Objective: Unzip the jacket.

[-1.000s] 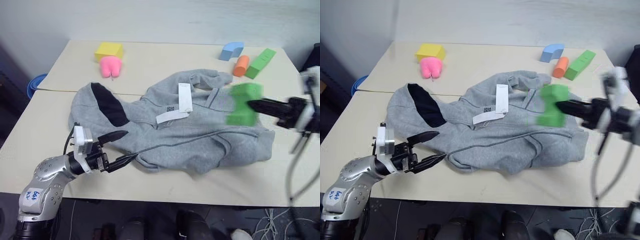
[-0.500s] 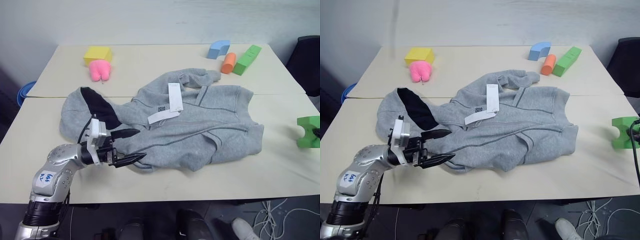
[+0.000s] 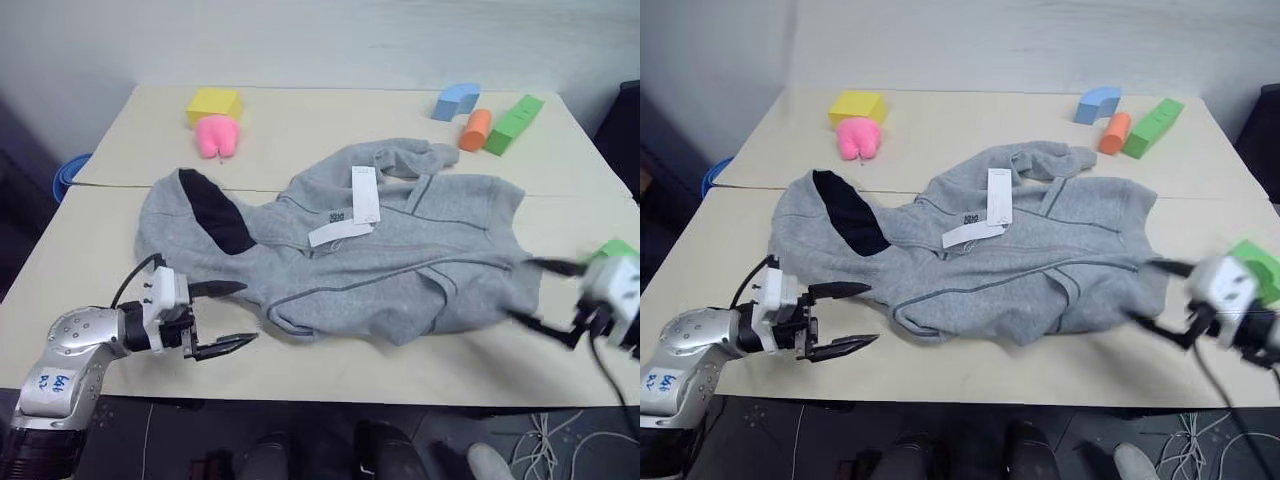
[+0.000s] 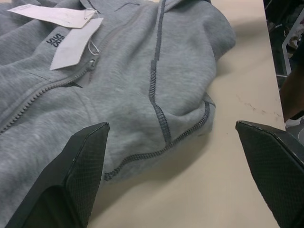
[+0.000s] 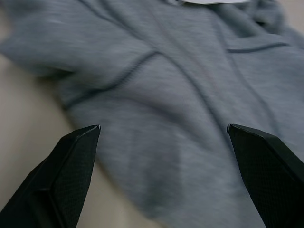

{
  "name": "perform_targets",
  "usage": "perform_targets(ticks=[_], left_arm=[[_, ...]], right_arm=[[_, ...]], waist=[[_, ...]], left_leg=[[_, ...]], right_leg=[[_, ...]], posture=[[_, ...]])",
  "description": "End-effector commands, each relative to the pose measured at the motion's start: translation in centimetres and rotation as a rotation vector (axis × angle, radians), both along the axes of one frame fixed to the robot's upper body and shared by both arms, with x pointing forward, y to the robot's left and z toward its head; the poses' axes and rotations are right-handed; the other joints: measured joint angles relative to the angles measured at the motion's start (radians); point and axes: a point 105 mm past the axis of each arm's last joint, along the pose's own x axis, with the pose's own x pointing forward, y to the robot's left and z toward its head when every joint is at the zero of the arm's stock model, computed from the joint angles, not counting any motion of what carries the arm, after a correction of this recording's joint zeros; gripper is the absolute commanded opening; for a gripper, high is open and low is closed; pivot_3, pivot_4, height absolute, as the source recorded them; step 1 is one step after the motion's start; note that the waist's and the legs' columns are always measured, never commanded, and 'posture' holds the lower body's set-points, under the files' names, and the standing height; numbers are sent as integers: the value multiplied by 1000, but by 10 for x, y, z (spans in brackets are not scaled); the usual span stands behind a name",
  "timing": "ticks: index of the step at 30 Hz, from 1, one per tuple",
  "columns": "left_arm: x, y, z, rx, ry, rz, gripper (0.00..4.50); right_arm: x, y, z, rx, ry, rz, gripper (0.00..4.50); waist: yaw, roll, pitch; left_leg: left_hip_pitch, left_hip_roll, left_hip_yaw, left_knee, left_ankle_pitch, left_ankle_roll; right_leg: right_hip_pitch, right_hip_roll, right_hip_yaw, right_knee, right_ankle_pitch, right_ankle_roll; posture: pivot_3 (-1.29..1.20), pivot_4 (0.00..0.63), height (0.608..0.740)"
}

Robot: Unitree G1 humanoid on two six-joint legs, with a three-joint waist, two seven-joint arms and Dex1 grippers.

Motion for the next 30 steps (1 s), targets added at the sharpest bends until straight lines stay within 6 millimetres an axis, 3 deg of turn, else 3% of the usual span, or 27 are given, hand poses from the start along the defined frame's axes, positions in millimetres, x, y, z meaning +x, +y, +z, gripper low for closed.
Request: perform_targets(ticks=[1, 7, 8, 10, 17, 21, 23, 30], left_arm=[[-4, -17, 0, 17, -51, -60, 4500], [15, -34, -18, 90, -73, -34, 4500], [20, -36, -19, 96, -81, -19, 4500], [26, -38, -21, 109, -88, 14, 4091], [24, -37, -33, 149, -61, 38, 2035], [13, -30, -32, 136, -12, 0, 771], [5, -26, -28, 121, 20, -36, 112], [-37, -10, -15, 63, 189, -180, 47]], right_arm=[[-6, 21, -11, -16, -9, 66, 4454], [11, 25, -36, -55, -6, 54, 4454], [13, 24, -40, -80, -4, 58, 4290], [18, 20, -45, -104, -2, 48, 3893], [21, 21, -50, -93, 8, 49, 1486], [-6, 26, -46, -6, 118, 129, 98], [-21, 30, -39, 50, 194, 164, 0], [-66, 37, -31, 70, 398, 219, 0]], waist=[[3, 0, 0], [2, 0, 0], [3, 0, 0], [2, 0, 0], [2, 0, 0], [5, 0, 0], [4, 0, 0], [0, -1, 0]], left_leg=[[0, 0, 0, 0, 0, 1], [1, -2, 0, 1, 0, 2], [2, -2, 1, 1, 0, 2], [2, -2, 1, 1, 1, 2], [2, -1, 1, 1, 1, 2], [1, -1, 0, 1, 1, 3], [1, -1, -1, 1, 1, 3], [6, 1, -4, 1, -1, 2]], right_leg=[[1, 0, 0, 0, 0, 0], [1, 1, -2, -2, 1, 1], [1, 1, -3, -1, 1, 1], [1, 2, -5, 0, 1, 1], [1, 1, -7, 1, 1, 1], [2, 1, -8, 1, 1, 1], [2, 1, -8, 0, 1, 1], [9, -2, -4, -4, 0, 0]], posture=[[0, 150, 740], [0, 150, 740], [0, 150, 740], [0, 150, 740], [0, 150, 740], [0, 150, 740], [0, 150, 740], [0, 150, 740]])
